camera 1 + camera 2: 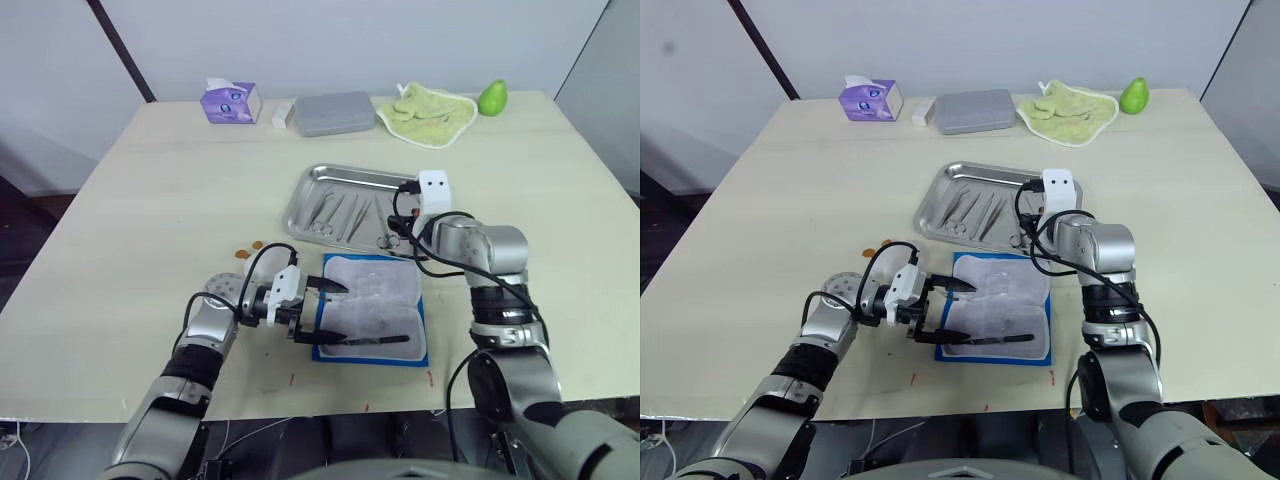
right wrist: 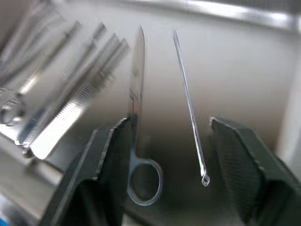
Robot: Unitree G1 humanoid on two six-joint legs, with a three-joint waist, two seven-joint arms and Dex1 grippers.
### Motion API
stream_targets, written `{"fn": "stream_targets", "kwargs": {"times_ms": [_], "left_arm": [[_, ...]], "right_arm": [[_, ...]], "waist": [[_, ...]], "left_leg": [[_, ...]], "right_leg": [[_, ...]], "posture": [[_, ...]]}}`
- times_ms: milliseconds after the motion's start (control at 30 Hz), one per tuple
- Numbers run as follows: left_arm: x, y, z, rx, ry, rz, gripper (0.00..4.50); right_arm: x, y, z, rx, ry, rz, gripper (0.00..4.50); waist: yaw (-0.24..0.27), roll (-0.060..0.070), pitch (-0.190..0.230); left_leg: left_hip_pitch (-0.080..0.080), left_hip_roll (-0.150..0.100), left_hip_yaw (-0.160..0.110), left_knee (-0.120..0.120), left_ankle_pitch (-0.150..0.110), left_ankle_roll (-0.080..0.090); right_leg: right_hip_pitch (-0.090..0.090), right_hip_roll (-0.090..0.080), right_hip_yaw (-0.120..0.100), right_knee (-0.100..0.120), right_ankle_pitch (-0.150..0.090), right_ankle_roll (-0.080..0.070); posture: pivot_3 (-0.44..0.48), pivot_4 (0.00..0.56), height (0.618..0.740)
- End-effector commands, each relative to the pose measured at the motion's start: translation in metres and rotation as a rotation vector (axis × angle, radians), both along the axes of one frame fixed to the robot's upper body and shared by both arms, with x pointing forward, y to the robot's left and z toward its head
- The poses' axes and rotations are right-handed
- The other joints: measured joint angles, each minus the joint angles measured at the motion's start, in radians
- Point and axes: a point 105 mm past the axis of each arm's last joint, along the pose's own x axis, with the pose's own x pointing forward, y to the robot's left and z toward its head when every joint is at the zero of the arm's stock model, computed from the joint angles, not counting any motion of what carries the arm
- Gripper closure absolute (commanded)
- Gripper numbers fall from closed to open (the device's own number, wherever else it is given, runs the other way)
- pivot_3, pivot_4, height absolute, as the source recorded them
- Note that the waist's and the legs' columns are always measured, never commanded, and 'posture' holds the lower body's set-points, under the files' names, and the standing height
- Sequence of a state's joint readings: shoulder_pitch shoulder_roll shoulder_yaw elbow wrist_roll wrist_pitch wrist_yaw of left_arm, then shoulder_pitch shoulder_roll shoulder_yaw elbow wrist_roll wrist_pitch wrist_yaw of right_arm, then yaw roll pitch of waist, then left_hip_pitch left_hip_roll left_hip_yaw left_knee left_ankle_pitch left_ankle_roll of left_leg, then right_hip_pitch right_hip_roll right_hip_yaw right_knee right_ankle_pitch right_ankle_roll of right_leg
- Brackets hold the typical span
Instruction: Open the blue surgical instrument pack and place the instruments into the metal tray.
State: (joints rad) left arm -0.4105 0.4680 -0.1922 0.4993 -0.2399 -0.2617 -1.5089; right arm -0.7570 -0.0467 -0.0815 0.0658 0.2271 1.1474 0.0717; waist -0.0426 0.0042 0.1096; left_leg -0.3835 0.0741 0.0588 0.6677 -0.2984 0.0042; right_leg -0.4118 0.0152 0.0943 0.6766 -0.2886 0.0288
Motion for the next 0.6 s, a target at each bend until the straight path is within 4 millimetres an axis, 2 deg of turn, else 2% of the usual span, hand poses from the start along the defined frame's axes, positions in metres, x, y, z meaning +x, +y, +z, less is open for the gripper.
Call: {"fn": "stream_targets", "kwargs": {"times_ms": [33, 133, 300, 467, 600], "left_arm": [[-0.013, 0.002, -0.026, 0.043, 0.123, 0.006, 0.0], [-0.013, 0.003, -0.026, 0.03, 0.128, 0.009, 0.0], [-0.013, 0.006, -0.027, 0.028, 0.133, 0.01, 0.0], [-0.014, 0.009, -0.029, 0.034, 0.136, 0.004, 0.0], [-0.013, 0.012, -0.029, 0.042, 0.135, 0.004, 0.0]], "right_arm": [[-0.026, 0.015, 0.049, 0.075, -0.334, 0.245, 1.52], [-0.057, 0.013, 0.058, 0.128, -0.45, 0.417, 1.52], [-0.091, -0.002, 0.059, 0.141, -0.519, 0.626, 1.52], [-0.132, -0.033, 0.041, 0.042, -0.453, 0.88, 0.08], [-0.156, -0.064, 0.033, -0.014, -0.385, 0.967, 0.08]], "waist": [[0.001, 0.0, 0.001], [0.001, -0.001, 0.001], [0.0, -0.003, 0.003], [0.002, -0.007, 0.006], [0.002, -0.01, 0.009]], "left_leg": [[0.0, 0.0, 0.0, 0.0, 0.0, 0.0], [-0.002, -0.001, -0.003, -0.001, 0.0, 0.0], [-0.001, -0.001, -0.004, 0.0, 0.0, 0.0], [0.0, -0.002, -0.004, 0.0, 0.0, 0.0], [0.001, -0.002, -0.005, 0.0, 0.0, 0.0]], "right_leg": [[0.0, 0.0, 0.0, 0.0, 0.0, 0.0], [0.0, 0.001, 0.0, -0.002, -0.001, 0.001], [0.001, 0.001, 0.001, -0.001, -0.001, 0.001], [0.003, 0.001, 0.0, -0.003, -0.001, 0.001], [0.003, 0.002, 0.0, -0.001, -0.001, 0.001]], "posture": [[0.0, 0.15, 0.74], [0.0, 0.15, 0.74], [0.0, 0.15, 0.74], [0.0, 0.15, 0.74], [0.0, 0.15, 0.74]]}}
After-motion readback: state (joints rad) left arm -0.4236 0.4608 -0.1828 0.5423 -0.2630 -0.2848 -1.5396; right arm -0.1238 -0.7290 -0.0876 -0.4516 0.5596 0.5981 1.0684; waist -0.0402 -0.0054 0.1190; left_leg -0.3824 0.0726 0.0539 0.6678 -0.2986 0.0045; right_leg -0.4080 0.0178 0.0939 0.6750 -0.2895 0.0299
